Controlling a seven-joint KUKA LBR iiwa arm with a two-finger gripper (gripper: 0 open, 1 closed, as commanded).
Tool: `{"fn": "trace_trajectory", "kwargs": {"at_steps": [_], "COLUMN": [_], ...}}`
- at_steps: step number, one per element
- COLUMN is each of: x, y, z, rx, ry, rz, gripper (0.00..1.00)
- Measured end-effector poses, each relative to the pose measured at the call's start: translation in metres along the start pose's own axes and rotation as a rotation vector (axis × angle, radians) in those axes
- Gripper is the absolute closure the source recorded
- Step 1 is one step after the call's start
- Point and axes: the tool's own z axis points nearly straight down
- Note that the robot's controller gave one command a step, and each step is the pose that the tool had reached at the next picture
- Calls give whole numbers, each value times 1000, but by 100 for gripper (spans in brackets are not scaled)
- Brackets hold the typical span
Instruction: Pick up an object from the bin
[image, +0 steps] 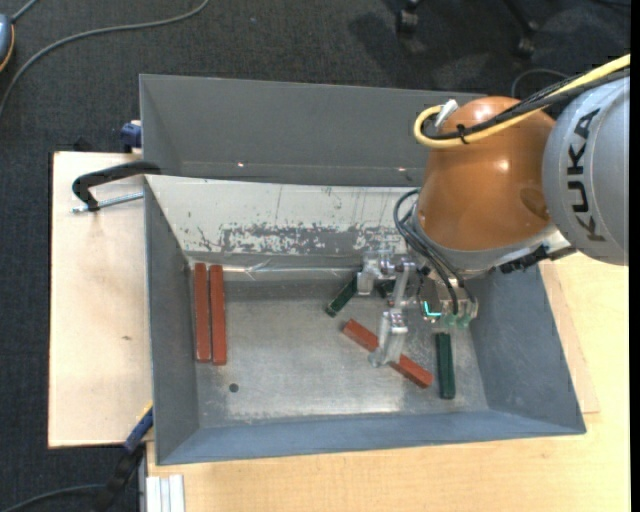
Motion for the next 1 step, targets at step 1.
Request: {"fn": "trace_trajectory", "kwargs": {"at_steps": [1], "x": [-18], "y": [-59], "z": [166], "rx": [0], "ry": [0], "rz": [24], "gripper": [0]}}
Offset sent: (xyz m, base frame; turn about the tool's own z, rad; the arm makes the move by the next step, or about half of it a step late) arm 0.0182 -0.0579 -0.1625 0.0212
